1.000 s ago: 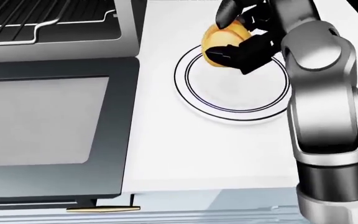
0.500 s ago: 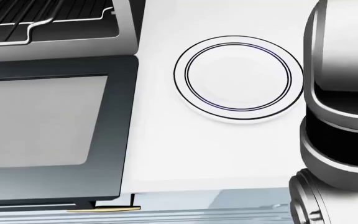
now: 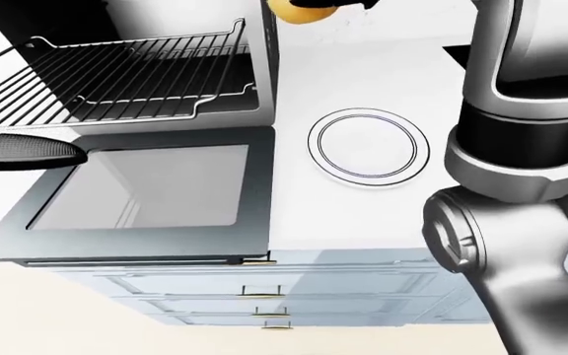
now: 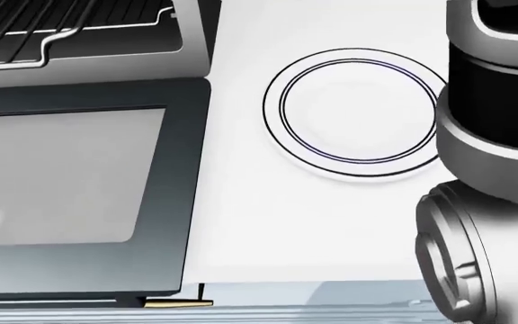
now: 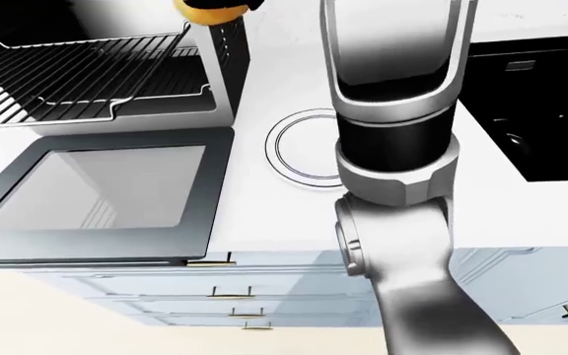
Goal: Place the bread on the top rack of the toaster oven.
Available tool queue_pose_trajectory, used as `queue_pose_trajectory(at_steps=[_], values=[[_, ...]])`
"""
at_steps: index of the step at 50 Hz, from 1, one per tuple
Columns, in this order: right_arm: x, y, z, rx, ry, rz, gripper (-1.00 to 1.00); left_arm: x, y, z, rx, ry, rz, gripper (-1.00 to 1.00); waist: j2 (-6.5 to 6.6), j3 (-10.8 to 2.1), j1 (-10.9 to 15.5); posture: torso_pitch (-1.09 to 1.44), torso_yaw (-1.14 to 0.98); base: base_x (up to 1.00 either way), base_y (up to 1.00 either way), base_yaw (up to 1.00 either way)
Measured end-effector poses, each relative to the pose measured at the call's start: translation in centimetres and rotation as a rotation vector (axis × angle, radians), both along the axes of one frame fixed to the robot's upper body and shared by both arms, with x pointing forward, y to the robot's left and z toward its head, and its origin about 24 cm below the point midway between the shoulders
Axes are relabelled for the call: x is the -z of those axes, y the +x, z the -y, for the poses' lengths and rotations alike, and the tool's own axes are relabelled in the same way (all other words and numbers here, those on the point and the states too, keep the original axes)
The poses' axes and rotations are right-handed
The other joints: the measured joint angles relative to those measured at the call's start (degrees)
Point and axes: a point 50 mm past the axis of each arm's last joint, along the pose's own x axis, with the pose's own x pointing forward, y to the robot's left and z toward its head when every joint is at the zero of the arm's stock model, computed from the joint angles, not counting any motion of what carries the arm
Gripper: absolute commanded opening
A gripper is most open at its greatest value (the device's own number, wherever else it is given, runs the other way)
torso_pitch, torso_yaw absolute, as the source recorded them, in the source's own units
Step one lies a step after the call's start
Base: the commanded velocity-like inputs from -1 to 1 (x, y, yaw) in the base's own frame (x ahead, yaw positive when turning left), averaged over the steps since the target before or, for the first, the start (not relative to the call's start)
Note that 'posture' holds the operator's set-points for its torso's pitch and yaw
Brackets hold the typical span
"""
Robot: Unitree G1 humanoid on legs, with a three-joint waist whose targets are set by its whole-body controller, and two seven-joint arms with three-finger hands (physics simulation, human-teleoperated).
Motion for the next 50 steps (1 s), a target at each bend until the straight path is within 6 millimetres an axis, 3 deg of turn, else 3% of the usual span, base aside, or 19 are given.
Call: queue_pose_trajectory(at_steps=[20, 50], values=[[0.1, 0.1, -2.0, -0.081, -0.036, -0.019, -0.84, 0.3, -0.2, -0.1, 0.000, -0.017, 0.003, 1.00, 0.08, -0.26, 6.45, 0.00, 0.27, 0.00, 0.00, 0.00], [1.5, 1.9, -3.8, -0.126, -0.072, -0.062, -0.85, 1.0, -0.2, -0.1, -0.002, -0.013, 0.004, 1.00, 1.34, -2.37, 18.65, 0.00, 0.42, 0.00, 0.00, 0.00]])
